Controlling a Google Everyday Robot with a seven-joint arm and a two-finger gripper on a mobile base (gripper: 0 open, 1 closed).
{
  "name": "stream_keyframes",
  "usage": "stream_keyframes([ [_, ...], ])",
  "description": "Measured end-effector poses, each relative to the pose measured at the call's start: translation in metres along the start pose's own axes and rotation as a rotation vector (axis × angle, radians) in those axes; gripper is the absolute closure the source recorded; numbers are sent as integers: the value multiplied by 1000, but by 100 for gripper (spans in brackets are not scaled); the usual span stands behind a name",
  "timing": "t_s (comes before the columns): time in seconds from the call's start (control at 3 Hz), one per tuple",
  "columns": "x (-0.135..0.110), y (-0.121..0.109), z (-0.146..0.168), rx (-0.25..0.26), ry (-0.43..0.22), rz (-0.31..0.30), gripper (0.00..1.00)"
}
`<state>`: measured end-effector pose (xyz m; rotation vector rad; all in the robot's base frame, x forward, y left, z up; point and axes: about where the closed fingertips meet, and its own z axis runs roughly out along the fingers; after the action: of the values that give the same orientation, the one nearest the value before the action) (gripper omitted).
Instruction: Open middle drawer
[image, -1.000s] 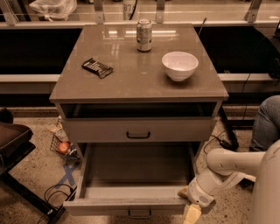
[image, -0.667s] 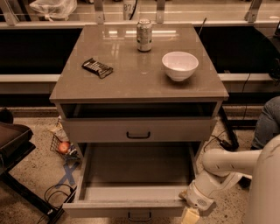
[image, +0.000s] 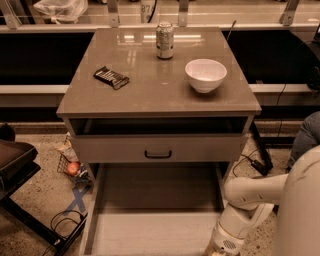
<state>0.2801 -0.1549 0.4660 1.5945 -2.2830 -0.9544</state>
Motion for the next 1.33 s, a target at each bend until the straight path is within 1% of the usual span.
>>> stream_keyframes([
  [0.33,0,0,1,-2,0,1,86],
  [0.67,1,1,2,-5,1,0,55],
  [1.0,1,1,3,-6,1,0,32],
  [1.33,1,3,2,-9,2,1,0],
])
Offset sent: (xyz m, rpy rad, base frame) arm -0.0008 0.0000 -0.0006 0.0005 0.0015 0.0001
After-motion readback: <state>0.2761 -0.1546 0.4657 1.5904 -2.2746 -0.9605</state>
